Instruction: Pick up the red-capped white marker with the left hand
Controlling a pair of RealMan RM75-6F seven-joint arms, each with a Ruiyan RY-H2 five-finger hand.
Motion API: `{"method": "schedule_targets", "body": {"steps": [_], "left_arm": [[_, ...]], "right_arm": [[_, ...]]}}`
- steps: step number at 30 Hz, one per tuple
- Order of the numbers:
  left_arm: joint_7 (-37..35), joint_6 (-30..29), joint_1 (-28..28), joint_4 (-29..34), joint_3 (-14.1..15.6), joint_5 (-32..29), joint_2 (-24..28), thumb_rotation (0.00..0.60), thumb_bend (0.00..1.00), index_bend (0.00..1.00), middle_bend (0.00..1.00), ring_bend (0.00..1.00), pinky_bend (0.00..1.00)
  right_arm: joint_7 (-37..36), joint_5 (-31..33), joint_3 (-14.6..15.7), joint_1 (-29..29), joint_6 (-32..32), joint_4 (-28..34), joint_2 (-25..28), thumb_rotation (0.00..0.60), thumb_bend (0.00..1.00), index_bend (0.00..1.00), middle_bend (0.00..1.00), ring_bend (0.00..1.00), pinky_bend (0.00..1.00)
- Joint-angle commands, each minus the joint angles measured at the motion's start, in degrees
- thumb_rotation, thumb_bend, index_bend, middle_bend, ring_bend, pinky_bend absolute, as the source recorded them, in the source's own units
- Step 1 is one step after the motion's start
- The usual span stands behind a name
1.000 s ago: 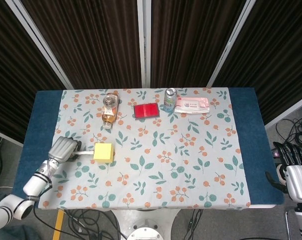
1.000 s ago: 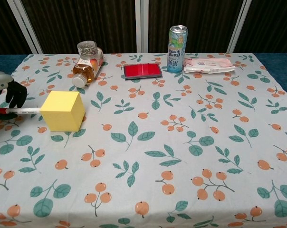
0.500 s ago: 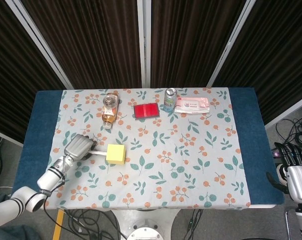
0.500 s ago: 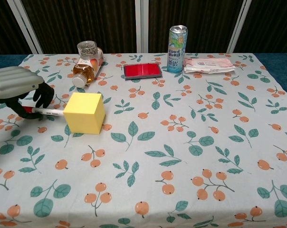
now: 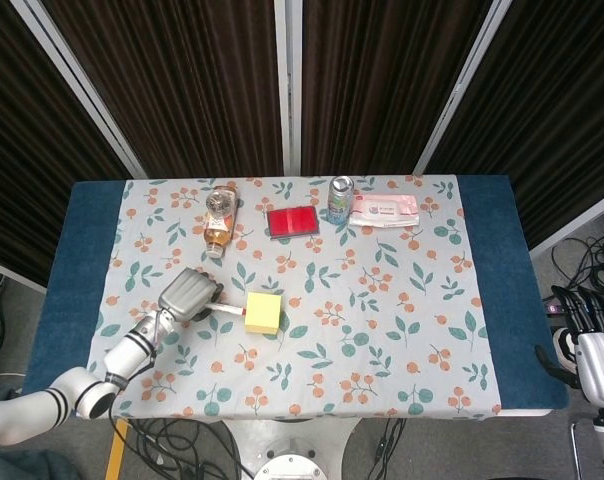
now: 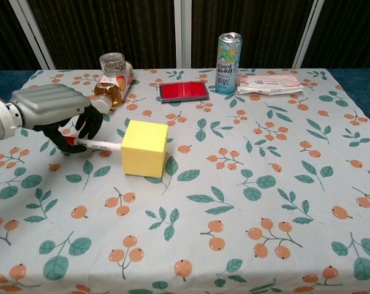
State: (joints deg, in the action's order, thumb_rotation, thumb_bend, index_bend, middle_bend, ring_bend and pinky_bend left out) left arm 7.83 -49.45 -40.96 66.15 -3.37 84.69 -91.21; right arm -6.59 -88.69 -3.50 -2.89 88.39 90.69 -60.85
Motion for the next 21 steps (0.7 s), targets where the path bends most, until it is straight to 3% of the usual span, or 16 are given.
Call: {"method": "schedule_targets", "body": {"steps": [1, 14, 21], "left_arm": [[1.90, 1.01, -0.85, 1.52, -0.40, -0.97, -0.15, 0.600, 0.49, 0.68, 0.70, 0.52, 0.61], [10.74, 0.63, 0.39, 9.56, 0.17, -5.86, 4.90, 0.600, 0.49, 0.68, 0.70, 0.52, 0.61], [12.90, 1.35, -0.64, 11.54, -0.65, -8.06, 3.58, 0.600, 0.49, 0.68, 0.70, 0.52, 0.62]], "right_arm": [[-0.20, -0.05, 0.02, 0.01, 0.00, -0.14, -0.04, 0.600, 0.20, 0.00, 0.11, 0.00, 0.00], [-1.78, -0.58, 0.03, -0.32, -0.20, -1.57, -0.52, 0.600, 0.20, 0.00, 0.11, 0.00, 0.00], [-1.98, -0.74, 0.10, -0.23, 0.01, -1.79, -0.47, 0.600, 0.20, 0.00, 0.11, 0.00, 0.00]]}}
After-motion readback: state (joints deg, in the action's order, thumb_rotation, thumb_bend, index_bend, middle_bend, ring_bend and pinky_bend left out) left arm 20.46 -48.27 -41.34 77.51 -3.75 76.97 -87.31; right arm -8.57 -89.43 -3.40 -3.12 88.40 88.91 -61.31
